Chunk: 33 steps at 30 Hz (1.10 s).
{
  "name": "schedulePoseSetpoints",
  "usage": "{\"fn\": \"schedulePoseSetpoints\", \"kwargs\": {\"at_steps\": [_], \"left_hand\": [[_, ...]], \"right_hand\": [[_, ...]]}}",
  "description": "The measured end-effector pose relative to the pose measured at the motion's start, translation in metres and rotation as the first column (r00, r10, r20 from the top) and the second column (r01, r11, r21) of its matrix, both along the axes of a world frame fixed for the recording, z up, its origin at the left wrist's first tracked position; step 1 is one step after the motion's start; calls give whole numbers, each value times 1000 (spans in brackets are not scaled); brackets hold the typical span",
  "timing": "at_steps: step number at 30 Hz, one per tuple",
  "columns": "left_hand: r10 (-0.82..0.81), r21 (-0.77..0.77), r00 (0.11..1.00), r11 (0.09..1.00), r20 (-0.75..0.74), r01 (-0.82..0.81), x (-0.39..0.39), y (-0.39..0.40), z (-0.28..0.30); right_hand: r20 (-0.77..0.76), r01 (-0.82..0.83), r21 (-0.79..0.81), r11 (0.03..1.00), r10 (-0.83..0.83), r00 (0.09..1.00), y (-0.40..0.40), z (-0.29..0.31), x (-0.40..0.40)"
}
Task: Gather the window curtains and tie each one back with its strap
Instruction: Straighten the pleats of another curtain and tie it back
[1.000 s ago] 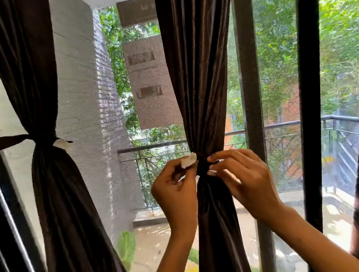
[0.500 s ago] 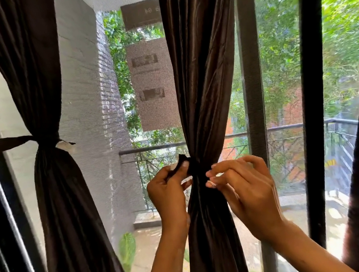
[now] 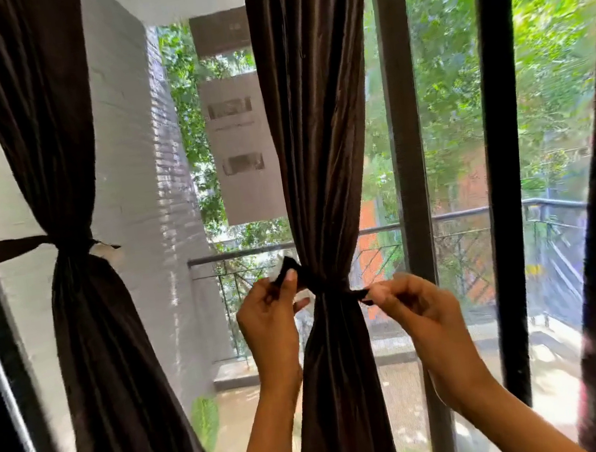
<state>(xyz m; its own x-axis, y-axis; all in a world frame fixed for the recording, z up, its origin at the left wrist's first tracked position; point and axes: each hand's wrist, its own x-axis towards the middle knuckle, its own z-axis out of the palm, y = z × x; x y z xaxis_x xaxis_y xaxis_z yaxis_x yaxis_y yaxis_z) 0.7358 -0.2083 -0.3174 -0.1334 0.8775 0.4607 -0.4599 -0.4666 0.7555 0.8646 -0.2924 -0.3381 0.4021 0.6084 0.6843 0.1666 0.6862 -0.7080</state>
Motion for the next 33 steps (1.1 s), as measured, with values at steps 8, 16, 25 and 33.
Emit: {"fn": "schedulePoseSetpoints", "kwargs": {"at_steps": [8, 16, 25, 33], "left_hand": [[-75, 135, 988, 986, -133, 93, 1, -3, -4], [-177, -20, 984, 984, -5, 177, 2, 9, -19], [-206, -65, 978, 976, 17, 207, 17, 8, -12], [398, 536, 899, 807, -182, -248, 21, -36, 14]], "right_hand": [[215, 252, 88, 964, -266, 940, 21, 3, 6], [480, 380, 339, 861, -505, 717, 37, -8, 21], [452, 406, 172, 898, -438, 777, 29, 2, 30], [348, 399, -10, 917, -371, 861, -19, 20, 69]]}}
